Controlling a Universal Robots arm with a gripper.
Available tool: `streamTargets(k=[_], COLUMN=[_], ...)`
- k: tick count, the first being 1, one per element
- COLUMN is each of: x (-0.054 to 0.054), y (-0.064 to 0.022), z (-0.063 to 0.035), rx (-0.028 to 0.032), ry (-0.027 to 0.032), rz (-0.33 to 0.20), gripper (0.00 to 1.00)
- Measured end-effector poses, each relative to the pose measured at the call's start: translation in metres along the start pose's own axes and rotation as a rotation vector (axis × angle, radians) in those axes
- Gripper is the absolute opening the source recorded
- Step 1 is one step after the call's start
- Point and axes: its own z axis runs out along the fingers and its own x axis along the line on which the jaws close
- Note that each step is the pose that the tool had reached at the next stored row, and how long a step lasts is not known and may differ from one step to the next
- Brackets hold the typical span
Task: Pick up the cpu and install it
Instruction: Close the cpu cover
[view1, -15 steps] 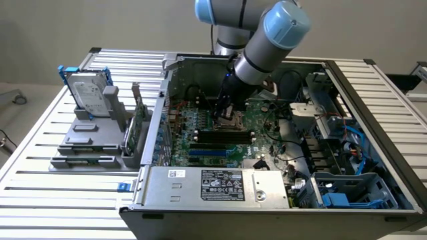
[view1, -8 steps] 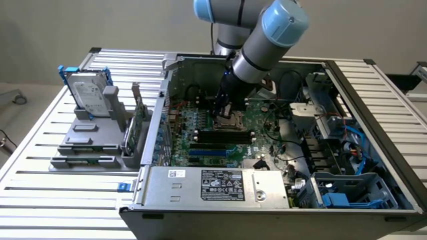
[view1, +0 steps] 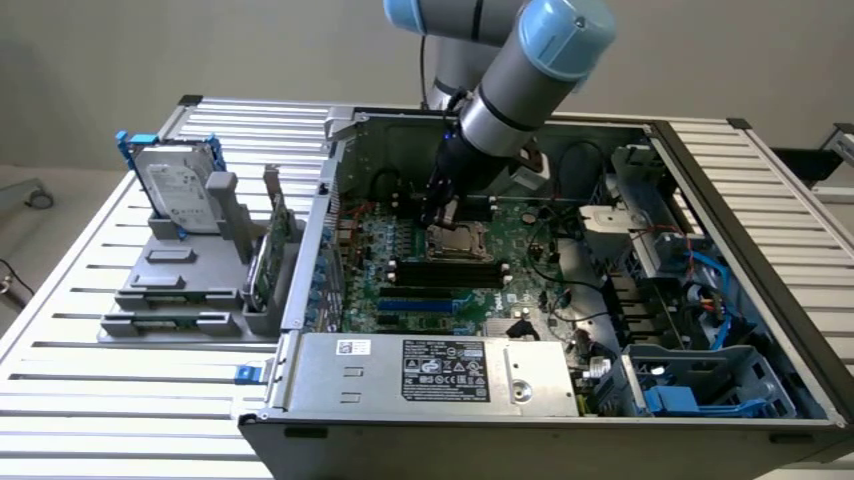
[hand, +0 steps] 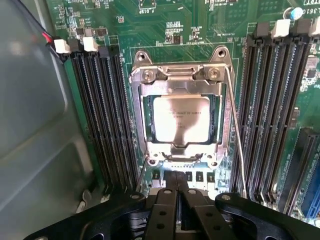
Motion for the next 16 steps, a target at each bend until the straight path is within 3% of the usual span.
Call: streamTargets(k=[9, 16], x=[0.000, 0.000], y=[-0.0191, -0.0363], z=[-0.0065, -0.0199], rx=[0.0006, 0.0015], ry=[0.0165, 0.0349], rz=[0.000, -0.003], gripper=[0.11, 0.11])
